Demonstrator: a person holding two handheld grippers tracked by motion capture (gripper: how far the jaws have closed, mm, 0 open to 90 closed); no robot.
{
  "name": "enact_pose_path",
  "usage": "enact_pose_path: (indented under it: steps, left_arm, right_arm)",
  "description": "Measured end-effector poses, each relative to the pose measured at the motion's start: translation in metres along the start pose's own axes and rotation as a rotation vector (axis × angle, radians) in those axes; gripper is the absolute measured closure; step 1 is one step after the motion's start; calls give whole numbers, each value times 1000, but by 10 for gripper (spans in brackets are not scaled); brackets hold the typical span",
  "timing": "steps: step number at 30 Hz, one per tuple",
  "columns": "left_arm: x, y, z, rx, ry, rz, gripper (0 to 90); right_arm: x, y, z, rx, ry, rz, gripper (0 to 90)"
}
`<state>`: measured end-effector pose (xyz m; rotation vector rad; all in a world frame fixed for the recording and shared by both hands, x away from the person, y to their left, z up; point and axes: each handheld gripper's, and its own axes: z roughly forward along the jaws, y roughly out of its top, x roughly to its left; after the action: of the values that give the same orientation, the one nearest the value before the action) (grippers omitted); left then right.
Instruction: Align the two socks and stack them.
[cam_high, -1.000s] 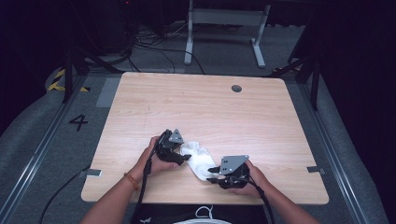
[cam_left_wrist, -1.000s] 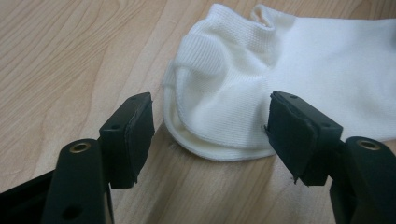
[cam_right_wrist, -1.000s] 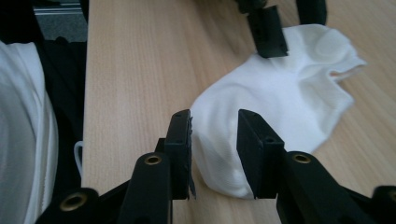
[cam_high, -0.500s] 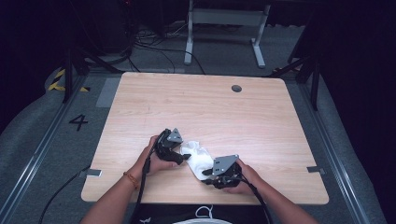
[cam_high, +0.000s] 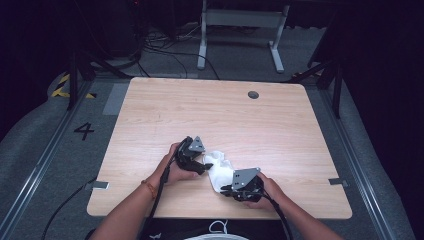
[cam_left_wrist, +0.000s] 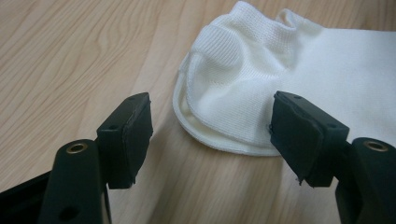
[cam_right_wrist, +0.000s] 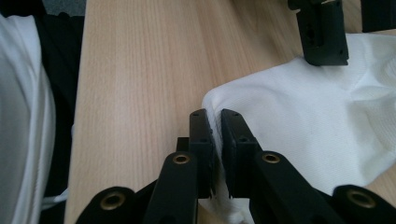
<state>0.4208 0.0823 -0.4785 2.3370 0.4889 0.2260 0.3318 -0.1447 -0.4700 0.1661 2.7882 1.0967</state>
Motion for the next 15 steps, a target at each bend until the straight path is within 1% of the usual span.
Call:
enact_pose_path:
  steps: [2, 3, 4, 5, 6, 7, 8, 9, 11, 13, 15]
  left_arm:
    - [-2, 2, 3, -4, -5, 6, 303]
    - [-7, 8, 7, -1, -16, 32, 303]
    - [-10, 10, 10, -4, -23, 40, 304]
    - [-13, 13, 12, -5, -32, 45, 304]
    - [-13, 13, 12, -5, -32, 45, 303]
    - [-17, 18, 17, -7, -45, 71, 303]
    - [-17, 18, 17, -7, -45, 71, 303]
    - [-20, 20, 19, -10, -52, 75, 303]
    - [-24, 23, 20, -11, -45, 91, 305]
    - [-26, 26, 17, -20, -34, 105, 312]
    - [-26, 27, 15, -29, -29, 108, 314]
  right_arm:
    - [2, -2, -6, 5, 7, 1, 837]
    - [4, -3, -8, 5, 10, -1, 838]
    - [6, -3, -11, 4, 13, 1, 838]
    - [8, -3, -13, 4, 16, 4, 838]
    - [11, -4, -14, 7, 16, 0, 838]
    - [13, -5, -16, 9, 16, 6, 838]
    - [13, -5, -16, 9, 16, 6, 838]
    - [15, -7, -18, 6, 18, 7, 838]
    - [17, -10, -21, 6, 16, 17, 838]
    - [18, -11, -22, 5, 12, 24, 834]
    - [18, -12, -22, 0, 5, 24, 828]
